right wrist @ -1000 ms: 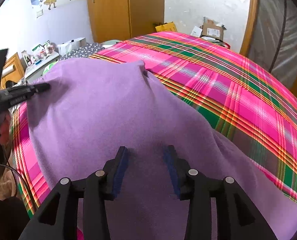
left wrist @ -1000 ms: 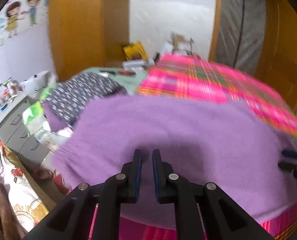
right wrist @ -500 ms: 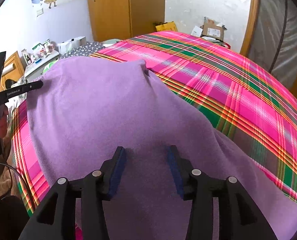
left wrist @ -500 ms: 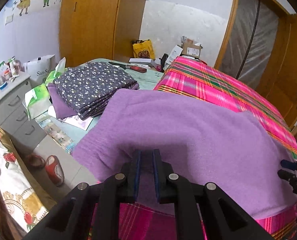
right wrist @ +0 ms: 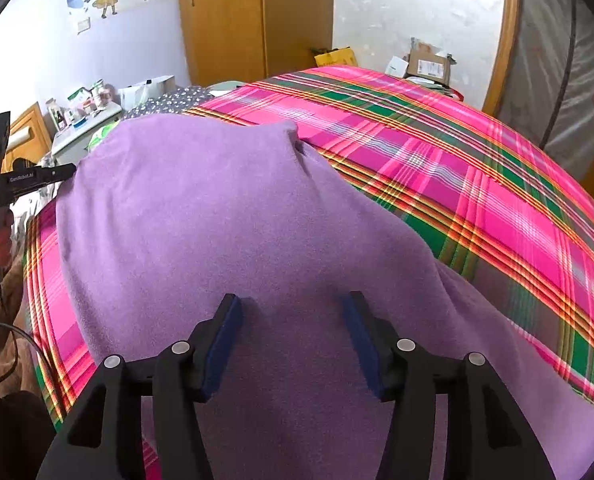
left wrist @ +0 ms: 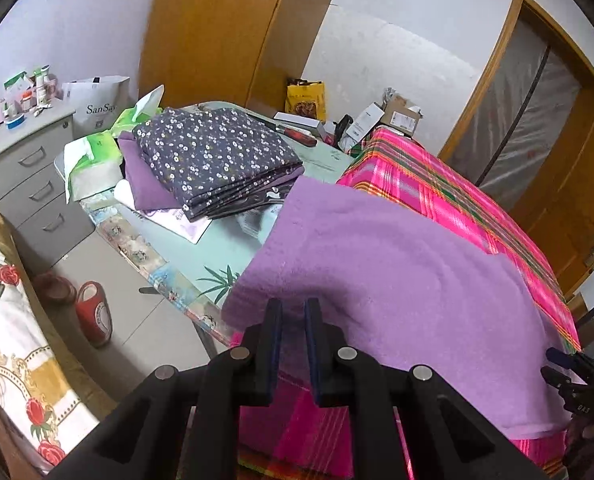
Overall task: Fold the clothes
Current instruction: 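Move the open left gripper to the folded edge of the lilac fleece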
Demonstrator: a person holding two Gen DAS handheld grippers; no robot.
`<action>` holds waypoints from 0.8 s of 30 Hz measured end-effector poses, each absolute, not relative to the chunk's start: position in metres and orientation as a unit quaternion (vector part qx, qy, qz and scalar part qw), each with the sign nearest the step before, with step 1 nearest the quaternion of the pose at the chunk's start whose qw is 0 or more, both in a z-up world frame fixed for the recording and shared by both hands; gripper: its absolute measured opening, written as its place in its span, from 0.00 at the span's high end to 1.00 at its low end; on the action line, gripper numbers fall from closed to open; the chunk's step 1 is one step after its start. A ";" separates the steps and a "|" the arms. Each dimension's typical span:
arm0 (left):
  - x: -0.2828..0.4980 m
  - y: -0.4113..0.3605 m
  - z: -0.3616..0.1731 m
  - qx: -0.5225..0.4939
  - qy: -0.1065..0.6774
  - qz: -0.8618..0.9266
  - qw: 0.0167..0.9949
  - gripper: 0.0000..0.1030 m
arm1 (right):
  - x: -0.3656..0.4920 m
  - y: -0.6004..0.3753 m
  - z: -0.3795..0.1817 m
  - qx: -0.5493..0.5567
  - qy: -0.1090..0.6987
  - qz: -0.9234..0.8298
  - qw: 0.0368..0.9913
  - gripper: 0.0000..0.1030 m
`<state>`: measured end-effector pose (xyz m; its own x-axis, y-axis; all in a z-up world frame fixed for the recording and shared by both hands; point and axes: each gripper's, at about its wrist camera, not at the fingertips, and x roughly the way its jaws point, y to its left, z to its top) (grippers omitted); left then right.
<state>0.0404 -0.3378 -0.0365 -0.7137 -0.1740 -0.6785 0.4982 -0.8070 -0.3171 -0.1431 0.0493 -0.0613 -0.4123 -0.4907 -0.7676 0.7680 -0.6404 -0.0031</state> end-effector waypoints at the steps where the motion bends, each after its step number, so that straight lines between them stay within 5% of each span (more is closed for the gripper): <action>1: 0.043 -0.340 -0.034 0.320 0.252 -0.894 0.188 0.89 | -0.143 0.049 -0.061 0.383 0.181 -0.821 0.383 0.45; 11: 0.078 -0.381 -0.049 0.271 0.411 -0.853 0.173 0.66 | -0.142 0.049 -0.061 0.385 0.182 -0.820 0.382 0.45; 24: 0.085 -0.398 -0.094 0.229 0.579 -0.777 0.095 0.58 | -0.141 0.047 -0.060 0.389 0.186 -0.819 0.378 0.45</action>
<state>0.0854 -0.3979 -0.0942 -0.8775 0.1175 -0.4650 0.4119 -0.3120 -0.8561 -0.1406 0.0471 -0.0596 -0.4123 -0.4741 -0.7779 0.7640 -0.6451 -0.0118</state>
